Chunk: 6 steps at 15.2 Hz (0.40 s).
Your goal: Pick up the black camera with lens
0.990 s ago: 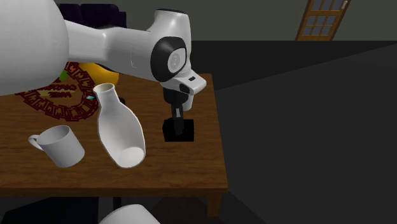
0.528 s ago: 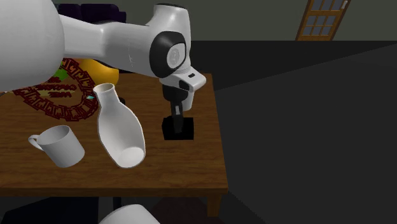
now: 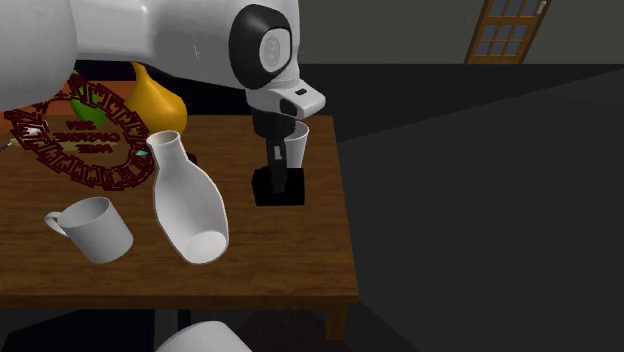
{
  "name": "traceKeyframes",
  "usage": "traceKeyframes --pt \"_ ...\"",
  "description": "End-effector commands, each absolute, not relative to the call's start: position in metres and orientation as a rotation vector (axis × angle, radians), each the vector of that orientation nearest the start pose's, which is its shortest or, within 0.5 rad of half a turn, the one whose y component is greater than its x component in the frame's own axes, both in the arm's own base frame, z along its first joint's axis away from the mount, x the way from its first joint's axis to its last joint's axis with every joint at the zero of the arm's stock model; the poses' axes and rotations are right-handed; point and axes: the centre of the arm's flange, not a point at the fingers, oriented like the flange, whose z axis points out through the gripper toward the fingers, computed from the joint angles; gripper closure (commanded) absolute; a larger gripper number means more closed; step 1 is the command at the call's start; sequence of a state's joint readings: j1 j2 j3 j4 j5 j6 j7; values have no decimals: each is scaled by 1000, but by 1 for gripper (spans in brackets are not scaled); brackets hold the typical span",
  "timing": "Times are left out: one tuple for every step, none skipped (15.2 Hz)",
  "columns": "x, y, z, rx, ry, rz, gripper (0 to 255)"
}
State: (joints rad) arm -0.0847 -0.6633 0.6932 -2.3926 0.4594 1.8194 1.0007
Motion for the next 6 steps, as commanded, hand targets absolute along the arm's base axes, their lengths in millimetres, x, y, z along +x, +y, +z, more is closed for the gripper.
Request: traceKeyframes --pt "290 277 498 -2964 964 49 255" --pt "290 277 504 -2964 964 49 255" --pt "290 277 509 -2964 964 49 255" --pt "290 277 514 -2964 964 49 255" --pt "289 277 515 -2964 964 49 255" --pt "290 277 515 -2964 964 49 255"
